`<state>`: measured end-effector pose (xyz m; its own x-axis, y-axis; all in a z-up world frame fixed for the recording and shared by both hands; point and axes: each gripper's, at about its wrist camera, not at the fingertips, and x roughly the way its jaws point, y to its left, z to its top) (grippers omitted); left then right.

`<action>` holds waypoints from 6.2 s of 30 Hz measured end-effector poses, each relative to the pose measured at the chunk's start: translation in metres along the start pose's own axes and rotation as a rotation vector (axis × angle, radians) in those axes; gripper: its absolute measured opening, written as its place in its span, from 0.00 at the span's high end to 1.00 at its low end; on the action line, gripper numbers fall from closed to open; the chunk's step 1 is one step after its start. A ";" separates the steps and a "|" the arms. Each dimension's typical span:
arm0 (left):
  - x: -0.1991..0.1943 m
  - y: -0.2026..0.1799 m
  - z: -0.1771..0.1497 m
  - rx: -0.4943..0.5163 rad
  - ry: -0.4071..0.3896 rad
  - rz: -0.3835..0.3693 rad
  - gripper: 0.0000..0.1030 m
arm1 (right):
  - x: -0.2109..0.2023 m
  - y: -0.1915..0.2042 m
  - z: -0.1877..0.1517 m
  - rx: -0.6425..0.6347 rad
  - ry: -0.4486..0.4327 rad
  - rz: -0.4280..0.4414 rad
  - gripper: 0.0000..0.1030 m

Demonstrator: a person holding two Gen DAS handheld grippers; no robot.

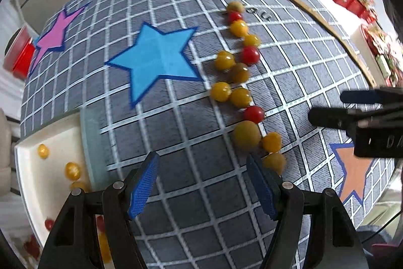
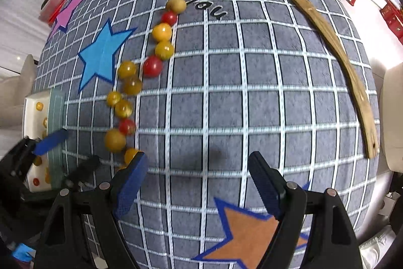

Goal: Organize fruits

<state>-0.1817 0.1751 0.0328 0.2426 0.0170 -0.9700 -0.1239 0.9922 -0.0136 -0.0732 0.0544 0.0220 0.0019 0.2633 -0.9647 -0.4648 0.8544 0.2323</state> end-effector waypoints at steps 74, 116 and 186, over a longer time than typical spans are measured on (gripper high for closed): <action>-0.080 0.108 -0.126 -0.354 -0.044 0.077 0.72 | -0.028 0.132 -0.041 -0.290 0.013 0.148 0.80; -0.038 0.195 -0.205 -0.589 0.039 0.188 0.72 | 0.083 0.326 -0.036 -0.621 0.205 0.136 0.79; -0.124 0.144 -0.170 -0.324 0.047 0.269 0.00 | -0.046 0.300 -0.073 -0.621 0.025 -0.067 0.00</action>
<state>-0.3936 0.2947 0.1097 0.1174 0.2573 -0.9592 -0.4746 0.8630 0.1734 -0.2770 0.2657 0.1265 0.0317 0.2014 -0.9790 -0.8924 0.4469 0.0631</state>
